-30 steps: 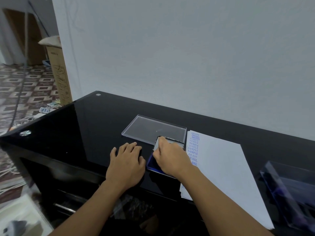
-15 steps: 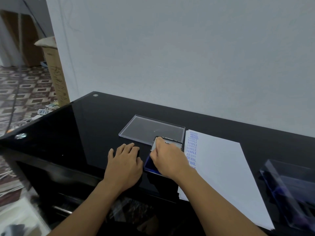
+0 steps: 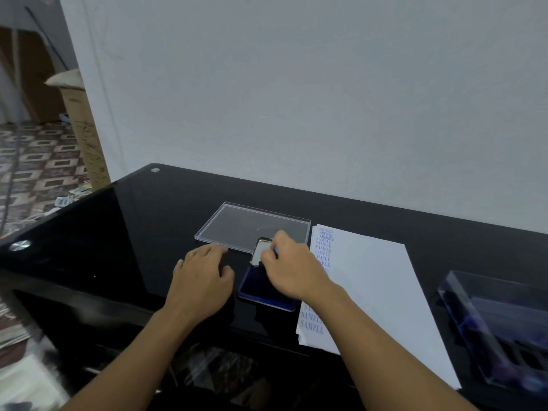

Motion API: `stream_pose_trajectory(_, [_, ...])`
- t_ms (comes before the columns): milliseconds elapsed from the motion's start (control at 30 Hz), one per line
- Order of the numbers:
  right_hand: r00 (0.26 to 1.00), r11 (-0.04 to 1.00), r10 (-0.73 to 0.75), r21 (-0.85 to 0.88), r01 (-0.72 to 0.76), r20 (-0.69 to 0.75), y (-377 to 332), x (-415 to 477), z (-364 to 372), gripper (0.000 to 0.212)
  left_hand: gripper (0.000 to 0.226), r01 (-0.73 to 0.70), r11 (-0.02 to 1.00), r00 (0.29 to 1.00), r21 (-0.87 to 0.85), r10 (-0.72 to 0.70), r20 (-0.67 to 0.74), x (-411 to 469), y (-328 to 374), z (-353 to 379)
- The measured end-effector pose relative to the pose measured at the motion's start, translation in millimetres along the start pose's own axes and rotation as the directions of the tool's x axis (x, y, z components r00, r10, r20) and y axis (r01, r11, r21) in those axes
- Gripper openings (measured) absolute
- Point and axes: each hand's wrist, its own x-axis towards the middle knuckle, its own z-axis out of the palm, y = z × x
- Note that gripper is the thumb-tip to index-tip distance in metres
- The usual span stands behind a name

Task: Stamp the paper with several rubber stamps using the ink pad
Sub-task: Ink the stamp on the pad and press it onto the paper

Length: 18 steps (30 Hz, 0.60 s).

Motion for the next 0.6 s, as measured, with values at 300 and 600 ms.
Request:
stream_pose_trajectory(300, [0.992, 0.982, 0.115, 0.143, -0.122, 0.056, 36, 3, -73, 0.014, 0.022, -0.118, 0.970, 0.990, -0.214, 0.131, 0.045, 12, 51, -42])
stream_pose_trajectory(600, [0.978, 0.978, 0.207, 0.006, -0.207, 0.000, 104, 15, -130, 0.010, 0.029, -0.255, 0.959, 0.947, -0.124, 0.273, 0.167, 69, 108, -22])
